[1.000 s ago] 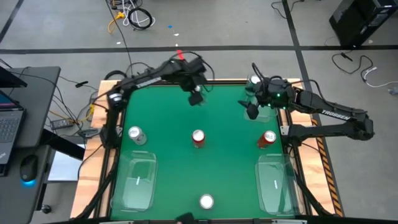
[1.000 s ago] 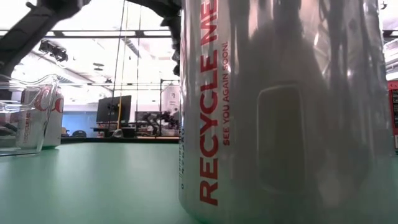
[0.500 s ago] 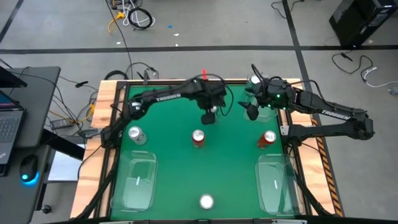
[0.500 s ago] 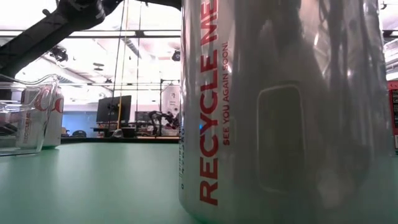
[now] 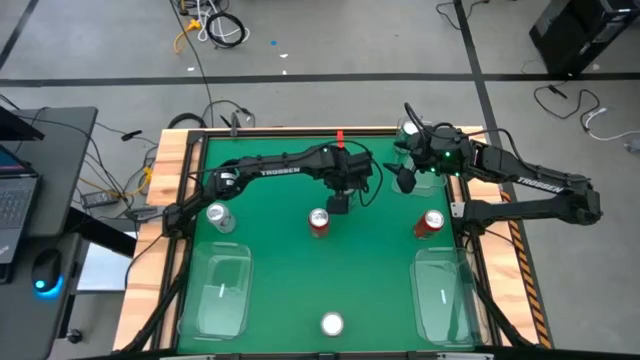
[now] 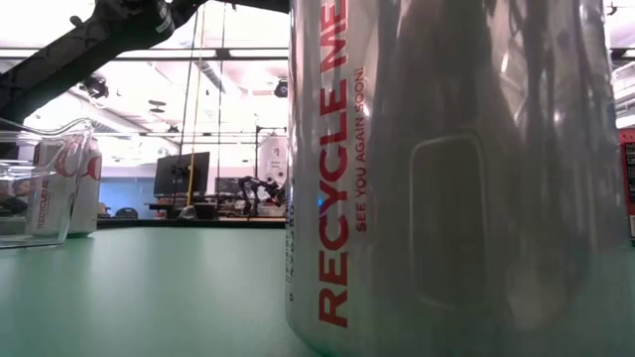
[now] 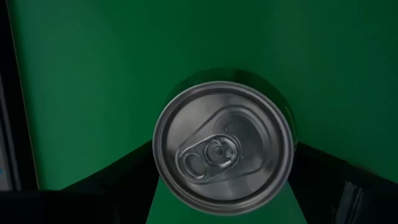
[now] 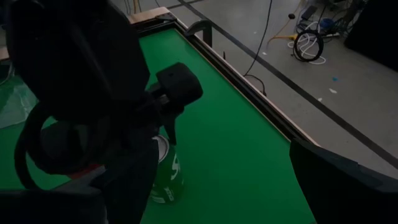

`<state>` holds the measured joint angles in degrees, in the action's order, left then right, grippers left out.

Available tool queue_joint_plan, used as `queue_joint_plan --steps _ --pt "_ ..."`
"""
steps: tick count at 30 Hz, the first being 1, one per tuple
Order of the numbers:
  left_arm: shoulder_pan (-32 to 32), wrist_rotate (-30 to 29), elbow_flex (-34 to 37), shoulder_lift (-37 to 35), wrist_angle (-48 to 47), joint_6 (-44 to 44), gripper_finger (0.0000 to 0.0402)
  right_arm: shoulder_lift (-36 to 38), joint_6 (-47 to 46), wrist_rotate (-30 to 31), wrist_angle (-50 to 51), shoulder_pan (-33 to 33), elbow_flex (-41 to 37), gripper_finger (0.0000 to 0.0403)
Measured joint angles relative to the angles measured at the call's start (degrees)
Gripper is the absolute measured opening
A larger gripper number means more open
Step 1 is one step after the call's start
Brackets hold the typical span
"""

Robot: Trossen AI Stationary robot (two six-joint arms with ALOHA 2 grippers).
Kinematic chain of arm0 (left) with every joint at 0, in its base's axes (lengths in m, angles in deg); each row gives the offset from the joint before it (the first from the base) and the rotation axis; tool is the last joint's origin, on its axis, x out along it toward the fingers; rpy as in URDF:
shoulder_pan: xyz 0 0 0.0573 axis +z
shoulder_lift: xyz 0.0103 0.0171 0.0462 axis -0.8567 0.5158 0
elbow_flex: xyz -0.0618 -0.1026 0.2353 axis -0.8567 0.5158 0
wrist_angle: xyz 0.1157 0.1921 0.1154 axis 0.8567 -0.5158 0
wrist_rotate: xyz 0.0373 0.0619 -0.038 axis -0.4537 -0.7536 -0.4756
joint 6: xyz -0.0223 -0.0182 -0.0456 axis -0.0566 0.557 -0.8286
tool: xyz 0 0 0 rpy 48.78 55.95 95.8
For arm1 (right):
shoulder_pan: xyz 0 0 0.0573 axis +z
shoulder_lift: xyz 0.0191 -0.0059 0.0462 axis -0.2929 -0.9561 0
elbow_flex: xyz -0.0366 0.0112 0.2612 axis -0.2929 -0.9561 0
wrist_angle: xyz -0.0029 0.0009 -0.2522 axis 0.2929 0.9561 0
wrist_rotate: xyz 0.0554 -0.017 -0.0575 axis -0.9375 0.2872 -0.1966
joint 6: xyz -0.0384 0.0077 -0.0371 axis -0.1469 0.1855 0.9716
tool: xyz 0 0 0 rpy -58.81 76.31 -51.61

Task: Sort soda cans
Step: Put the left green soda can into the top transparent bin

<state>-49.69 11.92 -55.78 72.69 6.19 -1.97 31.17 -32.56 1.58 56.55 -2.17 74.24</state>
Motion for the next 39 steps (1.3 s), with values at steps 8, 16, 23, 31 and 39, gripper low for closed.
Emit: queue_joint_plan --steps 8,16,23,31,39 --pt "0.0 0.1 0.2 0.1 1.0 -0.4 0.0319 0.0 0.1 0.0 0.0 0.0 0.0 0.0350" --pt "0.0 0.4 -2.5 0.7 -0.1 -0.6 0.0343 0.0 0.6 0.0 0.1 0.0 0.0 0.0350" --pt "0.0 0.4 -2.5 0.1 -1.6 -1.2 0.0346 0.0 0.8 0.0 0.2 0.0 0.0 0.0350" --pt "0.0 0.3 -2.5 0.0 -3.3 -1.0 0.0346 0.0 1.7 0.0 0.3 0.0 0.0 0.0350" --pt "0.0 0.2 -2.7 -0.1 -6.9 -0.8 0.0320 0.0 2.2 0.0 0.3 0.0 0.0 0.0350"
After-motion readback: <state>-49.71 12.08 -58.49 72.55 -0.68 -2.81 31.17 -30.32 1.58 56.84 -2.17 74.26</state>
